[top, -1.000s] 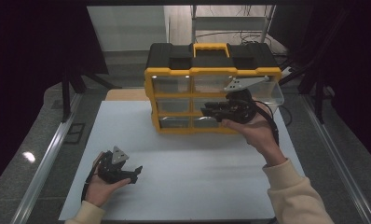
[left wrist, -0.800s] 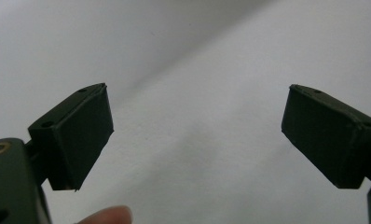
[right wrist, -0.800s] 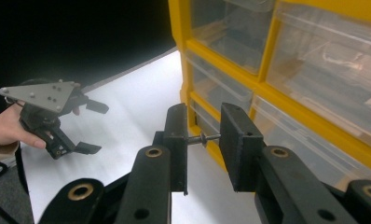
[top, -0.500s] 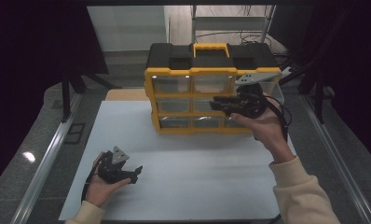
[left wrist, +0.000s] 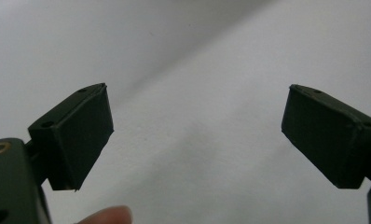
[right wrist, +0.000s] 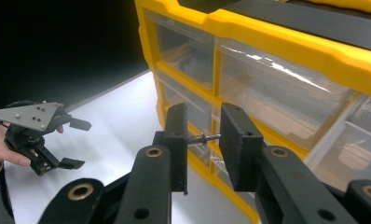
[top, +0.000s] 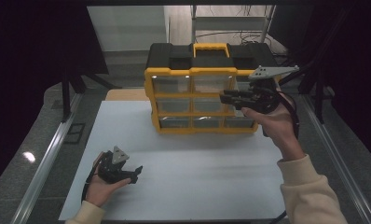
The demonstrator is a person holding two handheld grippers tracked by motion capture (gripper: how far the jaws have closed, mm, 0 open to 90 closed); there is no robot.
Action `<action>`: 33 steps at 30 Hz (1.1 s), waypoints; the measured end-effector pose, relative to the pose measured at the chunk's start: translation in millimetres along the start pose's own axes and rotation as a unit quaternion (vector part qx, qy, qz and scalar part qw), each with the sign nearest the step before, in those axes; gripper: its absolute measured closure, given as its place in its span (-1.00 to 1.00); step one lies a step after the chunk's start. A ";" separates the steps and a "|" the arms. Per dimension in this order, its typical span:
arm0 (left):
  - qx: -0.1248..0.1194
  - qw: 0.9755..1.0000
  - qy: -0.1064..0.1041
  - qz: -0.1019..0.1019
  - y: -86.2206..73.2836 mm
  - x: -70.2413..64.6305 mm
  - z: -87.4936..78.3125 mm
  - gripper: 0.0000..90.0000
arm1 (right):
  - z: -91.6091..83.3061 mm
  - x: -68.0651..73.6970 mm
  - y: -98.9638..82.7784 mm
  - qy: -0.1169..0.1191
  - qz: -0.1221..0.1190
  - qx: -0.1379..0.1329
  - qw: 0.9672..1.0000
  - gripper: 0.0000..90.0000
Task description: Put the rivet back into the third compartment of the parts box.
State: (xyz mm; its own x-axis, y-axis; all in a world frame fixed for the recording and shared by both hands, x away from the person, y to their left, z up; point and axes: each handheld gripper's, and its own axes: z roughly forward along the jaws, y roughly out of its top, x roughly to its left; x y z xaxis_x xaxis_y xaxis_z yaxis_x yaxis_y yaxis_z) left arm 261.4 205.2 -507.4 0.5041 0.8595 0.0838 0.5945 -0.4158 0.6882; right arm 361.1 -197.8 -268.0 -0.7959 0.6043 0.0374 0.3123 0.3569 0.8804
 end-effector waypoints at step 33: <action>-0.004 1.000 0.002 -0.003 -0.1 0.5 -1.0 -0.79 | -38.8 -40.8 -2.3 -0.077 0.037 -0.025 0.996 0.61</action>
State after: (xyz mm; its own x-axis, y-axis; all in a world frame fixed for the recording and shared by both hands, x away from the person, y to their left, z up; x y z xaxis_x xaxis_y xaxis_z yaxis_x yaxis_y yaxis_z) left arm 261.0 206.0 -506.7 0.4980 0.8634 0.0812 0.5931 -0.4074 0.6944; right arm 372.8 -250.9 -253.2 -0.6808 0.7316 0.0340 0.3385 0.2732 0.9004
